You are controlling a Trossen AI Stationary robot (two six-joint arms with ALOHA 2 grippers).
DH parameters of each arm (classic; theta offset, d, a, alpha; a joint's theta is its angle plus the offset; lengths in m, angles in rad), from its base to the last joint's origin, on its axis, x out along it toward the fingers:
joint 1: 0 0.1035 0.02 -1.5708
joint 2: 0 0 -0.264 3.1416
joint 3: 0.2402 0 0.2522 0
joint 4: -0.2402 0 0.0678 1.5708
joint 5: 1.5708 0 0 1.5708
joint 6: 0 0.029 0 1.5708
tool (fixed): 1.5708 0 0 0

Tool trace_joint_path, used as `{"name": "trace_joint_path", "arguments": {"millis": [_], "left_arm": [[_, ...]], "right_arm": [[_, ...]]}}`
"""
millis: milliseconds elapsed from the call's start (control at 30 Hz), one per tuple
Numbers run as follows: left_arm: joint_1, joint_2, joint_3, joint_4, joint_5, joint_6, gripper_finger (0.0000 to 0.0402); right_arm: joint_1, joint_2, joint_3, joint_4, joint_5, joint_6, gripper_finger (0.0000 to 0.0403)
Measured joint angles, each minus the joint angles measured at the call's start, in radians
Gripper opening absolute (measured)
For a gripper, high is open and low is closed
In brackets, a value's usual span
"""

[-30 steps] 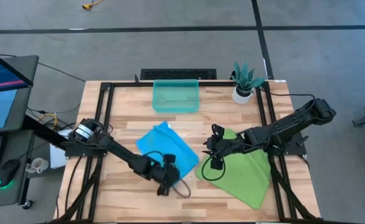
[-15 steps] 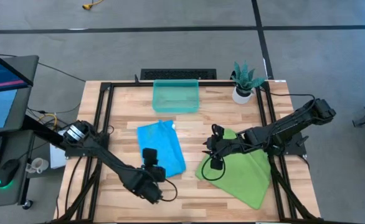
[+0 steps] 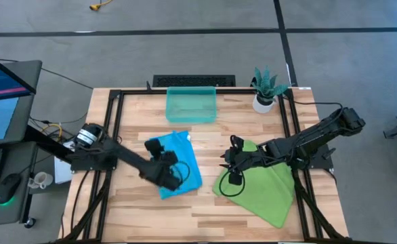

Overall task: Roll microfiber towels into tight, uniform cylinder then place into a basket
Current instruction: Fold the blue microfiber cloth

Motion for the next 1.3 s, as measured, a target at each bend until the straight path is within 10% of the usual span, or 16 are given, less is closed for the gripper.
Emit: {"name": "trace_joint_path", "arguments": {"millis": [433,600,967,1300], "left_arm": [[0.181,-0.169,-0.012,0.167,0.197,0.461,0.0135],[0.179,-0.347,-0.051,0.265,0.201,0.460,0.0135],[0.181,-0.518,-0.471,1.026,0.287,0.376,0.0135],[0.227,-0.475,-0.519,1.087,0.233,0.142,0.0135]], "right_arm": [[0.000,0.000,0.001,-0.002,0.000,0.000,0.0178],[0.000,0.000,0.001,-0.001,0.000,0.000,0.0178],[0.000,0.000,0.001,0.003,0.000,0.002,0.0178],[0.000,0.000,0.001,0.014,0.000,0.002,0.0178]]}}
